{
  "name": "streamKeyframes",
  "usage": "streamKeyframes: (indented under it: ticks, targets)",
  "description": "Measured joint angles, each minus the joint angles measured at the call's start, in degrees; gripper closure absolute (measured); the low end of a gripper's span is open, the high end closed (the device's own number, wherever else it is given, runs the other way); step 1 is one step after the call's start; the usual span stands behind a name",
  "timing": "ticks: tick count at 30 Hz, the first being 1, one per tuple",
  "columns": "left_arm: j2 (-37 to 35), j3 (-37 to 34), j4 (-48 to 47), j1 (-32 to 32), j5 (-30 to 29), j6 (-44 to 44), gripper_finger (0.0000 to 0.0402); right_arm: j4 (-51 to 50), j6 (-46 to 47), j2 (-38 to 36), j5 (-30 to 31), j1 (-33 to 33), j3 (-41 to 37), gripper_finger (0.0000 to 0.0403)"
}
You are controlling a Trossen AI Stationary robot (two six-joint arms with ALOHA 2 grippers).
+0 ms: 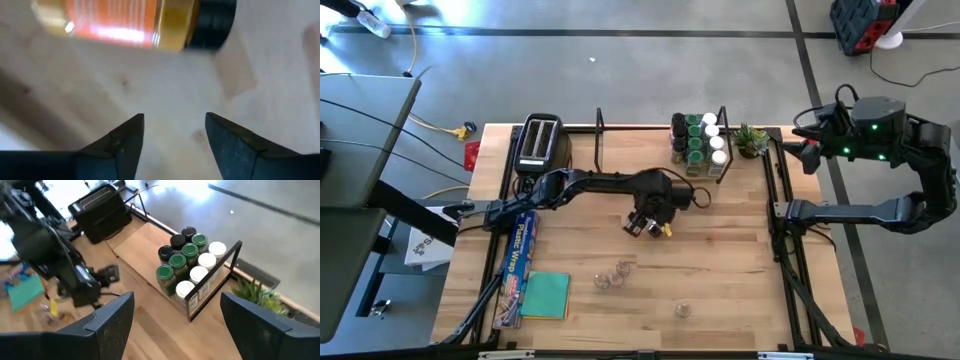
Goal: Shelf spices
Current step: Put the black seasoning bottle on the shelf and align it with the other black seasoning bottles
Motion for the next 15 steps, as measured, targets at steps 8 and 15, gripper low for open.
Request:
streamKeyframes:
  ticks: [8,15]
  targets:
    - [0.3,-3.8,6.8,-2.2,6.1,-7.1,0.0254,0.0,9.3,0.0,-0.7,0.0,0.0,0.0111]
    - [-0.4,-2.3,13.4,-3.1,19.3,-19.4,0.0309,0.0,12.2,0.0,0.2,0.0,0.0,0.0111]
